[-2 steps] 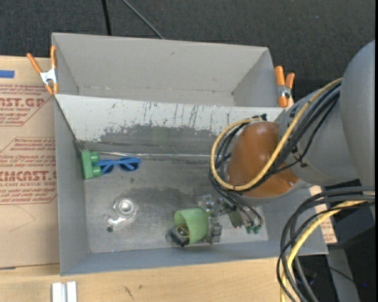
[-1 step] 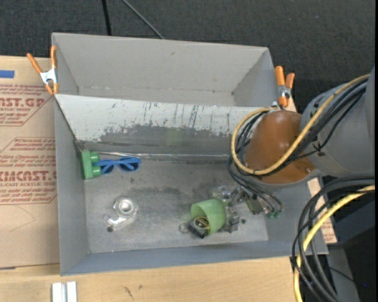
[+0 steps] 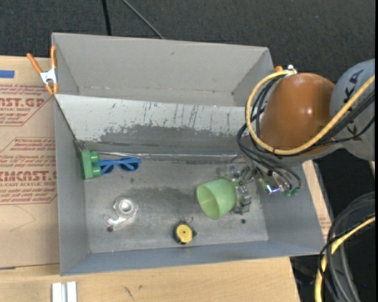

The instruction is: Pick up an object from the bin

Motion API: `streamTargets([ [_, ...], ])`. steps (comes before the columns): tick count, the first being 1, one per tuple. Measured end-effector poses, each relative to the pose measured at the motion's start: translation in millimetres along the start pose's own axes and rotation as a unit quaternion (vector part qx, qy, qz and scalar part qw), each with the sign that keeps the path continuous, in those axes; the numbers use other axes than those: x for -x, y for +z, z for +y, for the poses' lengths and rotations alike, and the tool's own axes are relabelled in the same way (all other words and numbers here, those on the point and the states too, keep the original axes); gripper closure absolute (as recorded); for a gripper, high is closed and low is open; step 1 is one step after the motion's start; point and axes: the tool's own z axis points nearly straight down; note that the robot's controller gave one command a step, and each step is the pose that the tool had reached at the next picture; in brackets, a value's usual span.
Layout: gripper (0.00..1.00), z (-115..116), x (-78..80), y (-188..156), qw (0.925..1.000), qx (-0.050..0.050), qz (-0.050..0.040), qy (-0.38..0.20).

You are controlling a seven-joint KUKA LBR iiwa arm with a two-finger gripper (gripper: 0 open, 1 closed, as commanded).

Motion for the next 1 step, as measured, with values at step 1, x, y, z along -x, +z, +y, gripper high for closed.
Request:
streamTargets([
  [1, 1.00, -4.1, 11.8, -92.2, 1.0000, -0.001, -0.0014, 0.005],
])
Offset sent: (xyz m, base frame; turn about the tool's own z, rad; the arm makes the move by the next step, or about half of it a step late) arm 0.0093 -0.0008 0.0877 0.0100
